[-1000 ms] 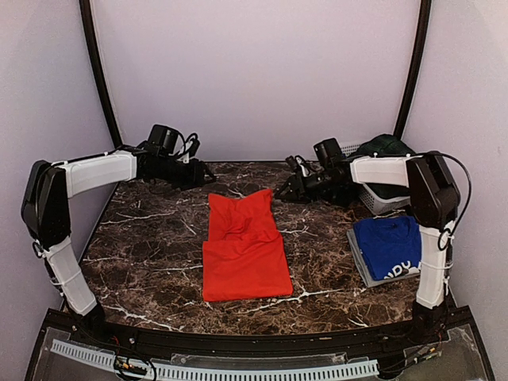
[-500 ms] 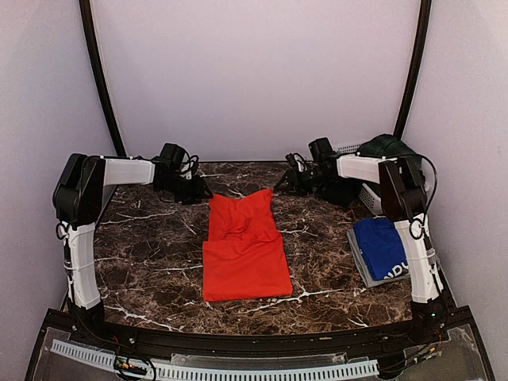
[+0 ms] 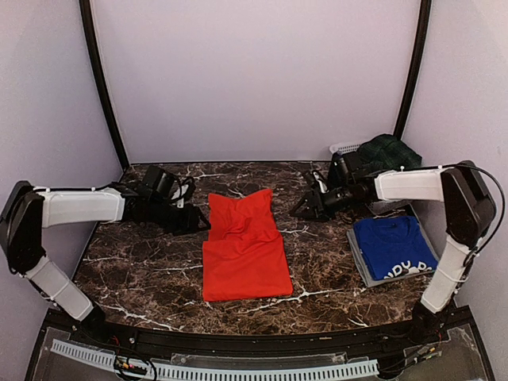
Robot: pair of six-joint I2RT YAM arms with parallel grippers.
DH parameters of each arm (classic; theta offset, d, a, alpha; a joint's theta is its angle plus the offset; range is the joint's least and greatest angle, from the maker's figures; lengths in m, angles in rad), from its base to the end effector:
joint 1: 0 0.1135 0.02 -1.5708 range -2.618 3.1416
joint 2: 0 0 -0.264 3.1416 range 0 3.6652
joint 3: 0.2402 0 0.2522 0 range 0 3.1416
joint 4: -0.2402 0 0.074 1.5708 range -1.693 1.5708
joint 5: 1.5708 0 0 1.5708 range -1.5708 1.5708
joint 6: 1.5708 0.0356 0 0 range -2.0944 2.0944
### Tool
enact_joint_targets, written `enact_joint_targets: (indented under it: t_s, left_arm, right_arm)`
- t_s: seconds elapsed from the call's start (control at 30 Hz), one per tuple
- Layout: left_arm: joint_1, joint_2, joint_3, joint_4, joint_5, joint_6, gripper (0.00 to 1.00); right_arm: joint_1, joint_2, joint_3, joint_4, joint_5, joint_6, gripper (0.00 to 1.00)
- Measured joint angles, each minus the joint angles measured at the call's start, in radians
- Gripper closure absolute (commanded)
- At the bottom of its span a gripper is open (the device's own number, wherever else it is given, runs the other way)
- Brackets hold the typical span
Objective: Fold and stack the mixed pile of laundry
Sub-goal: Pick up the 2/3-rectangle-folded T-shirt from the center of the board.
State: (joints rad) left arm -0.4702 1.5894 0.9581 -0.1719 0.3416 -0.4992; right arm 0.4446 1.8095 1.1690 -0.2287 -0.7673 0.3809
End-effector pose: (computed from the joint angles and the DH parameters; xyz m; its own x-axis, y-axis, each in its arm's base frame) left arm 0.2912 -0.1614 0.2039 -0.8668 -0.0654 -0.4943 0.2498 0.8010 -0.5441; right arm 0.3315 0.1853 0.1956 -0.9056 -0.1350 -0.4021 -0.4065 0.5465 0.7322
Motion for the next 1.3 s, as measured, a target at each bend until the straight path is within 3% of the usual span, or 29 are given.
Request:
enact_joint_targets:
  t_s: [0.2, 0.37, 0.93, 1.3]
  left_arm:
    - [-0.214, -0.346, -0.238, -0.002, -0.026, -0.107, 0.52]
    - [-0.366, -0.477, -0.418, -0.018, -0.046, -0.229, 0.51]
    - [-0.494, -0.36, -0.556, 0.156, -0.07, -0.413, 0.59]
    - [-0.517, -0.27, -0.562, 0.294, -0.076, -0.453, 0.82]
  right_arm:
    - [0.163, -0.161, -0.271, 0.069, 0.0, 0.05, 0.52]
    - [0.248, -0.162, -0.437, 0.071, 0.004, 0.097, 0.53]
    - [0.277, -0.139, -0.524, 0.253, -0.004, 0.178, 0.63]
    - [0.304, -0.089, -0.536, 0.357, -0.039, 0.216, 0.75]
